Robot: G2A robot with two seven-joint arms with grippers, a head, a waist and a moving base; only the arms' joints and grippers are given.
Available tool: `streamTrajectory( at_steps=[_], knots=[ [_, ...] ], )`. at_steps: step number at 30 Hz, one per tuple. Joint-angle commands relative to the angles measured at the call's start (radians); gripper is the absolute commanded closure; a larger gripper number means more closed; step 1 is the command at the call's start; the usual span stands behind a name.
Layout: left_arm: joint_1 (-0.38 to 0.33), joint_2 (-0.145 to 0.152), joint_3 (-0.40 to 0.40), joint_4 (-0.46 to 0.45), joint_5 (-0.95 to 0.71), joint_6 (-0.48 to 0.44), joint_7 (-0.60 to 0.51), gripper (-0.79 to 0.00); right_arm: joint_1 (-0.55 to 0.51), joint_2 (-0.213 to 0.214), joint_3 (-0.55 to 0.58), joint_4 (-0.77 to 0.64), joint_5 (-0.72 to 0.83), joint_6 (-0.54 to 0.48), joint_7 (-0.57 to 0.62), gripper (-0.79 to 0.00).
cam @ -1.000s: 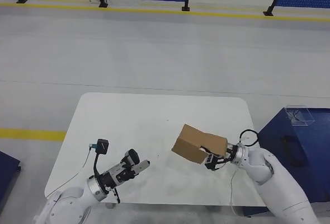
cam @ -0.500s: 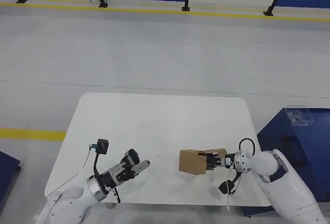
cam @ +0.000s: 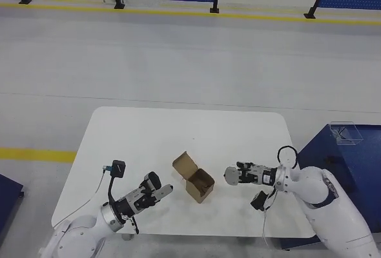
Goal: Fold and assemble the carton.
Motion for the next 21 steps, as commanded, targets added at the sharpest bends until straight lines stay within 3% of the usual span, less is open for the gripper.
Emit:
streamTrajectory(
  at_steps=[1,4,7,10,14,17,21],
  knots=[
    [0.000,0.000,0.000,0.000,0.000,0.000,0.000,-0.785,-0.012,0.003,0.040,0.004,-0.283,0.158,0.220,-0.785],
    [0.000,0.000,0.000,0.000,0.000,0.000,0.000,-0.785,-0.018,-0.001,0.052,-0.009,-0.764,0.193,0.603,-0.785],
    [0.000,0.000,0.000,0.000,0.000,0.000,0.000,-0.785,-0.024,-0.003,-0.001,0.052,-1.204,0.054,1.007,-0.785],
    [0.000,0.000,0.000,0.000,0.000,0.000,0.000,-0.785,0.014,-0.006,-0.057,0.159,-1.444,-0.074,1.294,-0.785],
    [0.000,0.000,0.000,0.000,0.000,0.000,0.000,-0.785,0.103,-0.015,-0.121,0.284,-1.668,-0.271,1.550,-0.785],
    [0.000,0.000,0.000,0.000,0.000,0.000,0.000,-0.785,0.176,-0.029,-0.157,0.391,-1.727,-0.382,1.696,-0.785],
    [0.000,0.000,0.000,0.000,0.000,0.000,0.000,-0.785,0.176,-0.029,-0.157,0.391,-1.727,-0.382,1.696,-0.785]
  ],
)
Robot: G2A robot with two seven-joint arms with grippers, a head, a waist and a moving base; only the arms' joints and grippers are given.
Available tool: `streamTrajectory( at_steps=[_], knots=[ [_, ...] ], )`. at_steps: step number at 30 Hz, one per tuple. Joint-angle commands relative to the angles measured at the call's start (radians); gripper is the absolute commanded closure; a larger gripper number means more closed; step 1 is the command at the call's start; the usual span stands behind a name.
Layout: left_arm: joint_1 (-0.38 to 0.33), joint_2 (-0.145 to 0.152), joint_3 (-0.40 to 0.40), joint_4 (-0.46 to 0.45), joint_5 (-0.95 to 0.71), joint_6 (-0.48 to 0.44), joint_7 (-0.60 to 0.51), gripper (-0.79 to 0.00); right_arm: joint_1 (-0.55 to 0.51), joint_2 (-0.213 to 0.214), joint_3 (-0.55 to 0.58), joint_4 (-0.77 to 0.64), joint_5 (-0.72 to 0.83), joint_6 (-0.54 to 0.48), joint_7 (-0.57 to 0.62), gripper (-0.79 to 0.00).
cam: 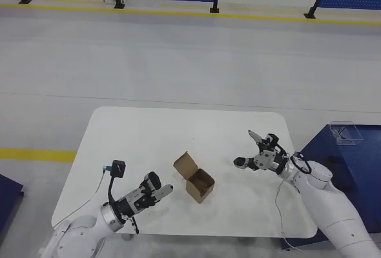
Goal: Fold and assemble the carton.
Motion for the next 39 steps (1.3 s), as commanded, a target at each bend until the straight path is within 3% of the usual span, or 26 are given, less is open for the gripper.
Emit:
streamTrajectory(
  at_steps=[1,9,12,17,23,26,30,39],
  knots=[
    [0.000,0.000,0.000,0.000,0.000,0.000,0.000,-0.785,-0.002,0.000,0.001,-0.005,0.001,0.005,-0.018,-0.785],
    [-0.001,0.000,0.000,-0.001,0.006,-0.001,0.001,-0.785,-0.002,0.000,0.001,-0.005,0.001,0.005,-0.018,-0.785],
    [-0.006,-0.003,0.031,-0.008,0.261,0.080,0.082,-0.785,-0.002,0.000,0.001,-0.005,0.001,0.005,-0.018,-0.785],
    [-0.002,-0.020,0.209,-0.054,0.765,0.340,0.191,-0.785,0.025,0.025,-0.016,-0.094,-0.430,-0.049,-0.143,-0.785],
    [-0.066,-0.051,0.393,0.003,1.108,0.591,0.180,-0.785,0.049,0.044,-0.072,-0.209,-0.950,-0.082,-0.283,-0.785],
    [-0.118,-0.072,0.452,0.058,1.178,0.684,0.140,-0.785,0.051,0.040,-0.122,-0.235,-1.136,-0.100,-0.348,-0.785],
    [-0.175,-0.097,0.512,0.113,1.230,0.747,0.121,-0.785,0.052,0.027,-0.192,-0.251,-1.275,-0.119,-0.380,-0.785],
    [-0.248,-0.137,0.563,0.181,1.244,0.776,0.104,-0.785,0.056,-0.010,-0.296,-0.252,-1.313,-0.176,-0.331,-0.785]
  ],
)
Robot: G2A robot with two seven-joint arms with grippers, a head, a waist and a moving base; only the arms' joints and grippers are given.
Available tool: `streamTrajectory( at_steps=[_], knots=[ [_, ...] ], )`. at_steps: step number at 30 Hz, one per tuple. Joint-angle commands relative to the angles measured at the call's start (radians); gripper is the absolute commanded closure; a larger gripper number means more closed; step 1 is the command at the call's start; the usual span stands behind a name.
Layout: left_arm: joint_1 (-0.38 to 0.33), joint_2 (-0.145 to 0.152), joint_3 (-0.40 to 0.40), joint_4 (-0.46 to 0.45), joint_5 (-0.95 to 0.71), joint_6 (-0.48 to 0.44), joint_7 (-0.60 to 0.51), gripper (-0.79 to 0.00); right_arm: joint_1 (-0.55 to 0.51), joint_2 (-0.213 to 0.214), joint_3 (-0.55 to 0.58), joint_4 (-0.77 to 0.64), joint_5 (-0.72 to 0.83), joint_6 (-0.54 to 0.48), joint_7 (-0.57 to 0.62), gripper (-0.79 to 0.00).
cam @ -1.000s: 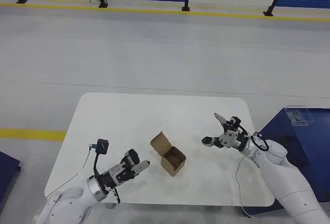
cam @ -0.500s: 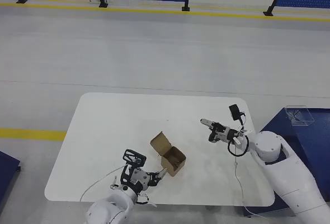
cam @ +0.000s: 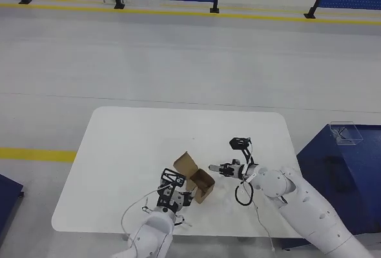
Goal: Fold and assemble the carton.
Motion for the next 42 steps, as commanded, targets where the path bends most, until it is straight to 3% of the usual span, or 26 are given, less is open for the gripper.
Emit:
streamTrajectory(
  at_steps=[1,16,20,25,29,30,32,35,38,42],
  knots=[
    [-0.013,-0.007,0.006,0.014,0.015,0.011,-0.011,-0.785,0.000,-0.004,-0.006,-0.003,-0.006,-0.007,0.004,-0.785],
    [-0.081,-0.053,0.005,0.126,-0.007,-0.006,-0.108,-0.785,0.003,-0.041,-0.050,0.033,-0.065,0.013,0.012,-0.785],
    [-0.086,-0.060,-0.028,0.145,-0.097,-0.060,-0.061,-0.785,0.005,-0.048,-0.038,0.031,-0.038,0.016,0.011,-0.785],
    [-0.053,-0.055,-0.123,0.120,-0.235,-0.134,0.041,-0.785,-0.009,-0.043,0.019,0.024,-0.003,0.010,0.006,-0.785],
    [-0.034,-0.047,-0.225,0.128,-0.449,-0.312,0.106,-0.785,-0.031,-0.035,0.066,0.016,0.014,0.002,-0.001,-0.785],
    [-0.039,-0.045,-0.249,0.144,-0.518,-0.384,0.099,-0.785,-0.037,-0.033,0.078,0.012,0.020,-0.001,0.003,-0.785],
    [-0.059,-0.042,-0.288,0.192,-0.738,-0.619,0.056,-0.785,-0.049,-0.028,0.099,0.005,0.023,-0.008,0.011,-0.785],
    [-0.112,-0.035,-0.336,0.305,-0.897,-0.813,-0.021,-0.785,-0.067,-0.022,0.127,-0.002,0.024,-0.019,0.025,-0.785],
    [-0.161,-0.033,-0.338,0.389,-1.049,-0.971,-0.120,-0.785,-0.084,-0.015,0.152,0.000,0.011,-0.038,0.043,-0.785],
    [-0.212,-0.029,-0.335,0.467,-1.165,-1.079,-0.218,-0.785,-0.104,-0.003,0.184,0.008,-0.031,-0.081,0.086,-0.785]
  ],
)
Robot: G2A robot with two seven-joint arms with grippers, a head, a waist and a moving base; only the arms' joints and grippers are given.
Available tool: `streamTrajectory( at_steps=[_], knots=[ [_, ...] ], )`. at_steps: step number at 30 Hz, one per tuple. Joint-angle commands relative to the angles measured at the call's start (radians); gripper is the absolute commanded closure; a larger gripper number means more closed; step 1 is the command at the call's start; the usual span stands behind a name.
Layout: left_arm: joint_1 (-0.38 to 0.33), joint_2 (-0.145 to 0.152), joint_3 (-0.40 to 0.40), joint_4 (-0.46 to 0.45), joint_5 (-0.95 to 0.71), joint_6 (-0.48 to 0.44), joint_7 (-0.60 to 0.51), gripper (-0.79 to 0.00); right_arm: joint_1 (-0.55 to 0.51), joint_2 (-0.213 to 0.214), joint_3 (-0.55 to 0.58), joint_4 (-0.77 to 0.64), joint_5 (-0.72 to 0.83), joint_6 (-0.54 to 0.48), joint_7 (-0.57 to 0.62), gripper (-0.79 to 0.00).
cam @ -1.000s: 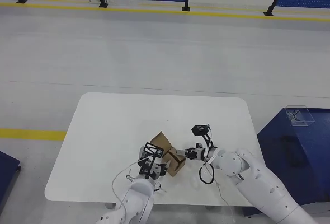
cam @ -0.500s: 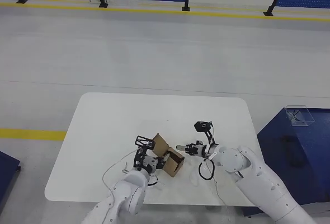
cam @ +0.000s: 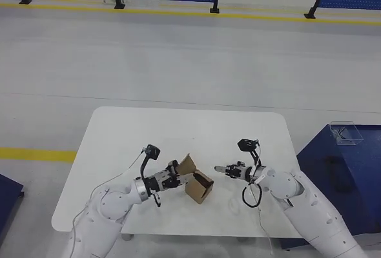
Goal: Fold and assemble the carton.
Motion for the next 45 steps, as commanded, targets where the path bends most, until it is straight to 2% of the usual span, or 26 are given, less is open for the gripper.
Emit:
streamTrajectory(
  at_steps=[1,6,13,23,30,35,39,45],
  knots=[
    [-0.017,0.003,0.002,0.020,-0.022,-0.044,-0.033,-0.785,-0.008,0.006,0.015,0.005,-0.018,-0.017,0.024,-0.785],
    [-0.018,0.008,0.021,0.008,-0.030,-0.112,-0.082,-0.785,-0.023,0.018,0.030,0.004,-0.079,-0.058,0.113,-0.785],
    [-0.014,0.009,0.059,-0.047,0.045,-0.101,-0.069,-0.785,-0.028,0.017,0.009,-0.010,-0.093,-0.072,0.209,-0.785],
    [0.002,0.009,0.108,-0.118,0.174,-0.061,-0.016,-0.785,-0.007,-0.001,-0.032,0.013,-0.152,-0.061,0.150,-0.785],
    [0.028,0.011,0.143,-0.213,0.338,0.014,0.016,-0.785,0.005,-0.007,-0.031,0.033,-0.153,-0.077,0.144,-0.785],
    [0.010,0.007,0.182,-0.260,0.422,0.066,-0.005,-0.785,0.004,-0.011,-0.035,0.038,-0.168,-0.082,0.127,-0.785],
    [-0.018,-0.001,0.229,-0.262,0.470,0.112,-0.028,-0.785,-0.001,-0.016,-0.042,0.035,-0.178,-0.091,0.110,-0.785],
    [-0.066,-0.017,0.274,-0.211,0.453,0.167,-0.035,-0.785,-0.008,-0.020,-0.035,0.038,-0.167,-0.104,0.082,-0.785]
  ],
)
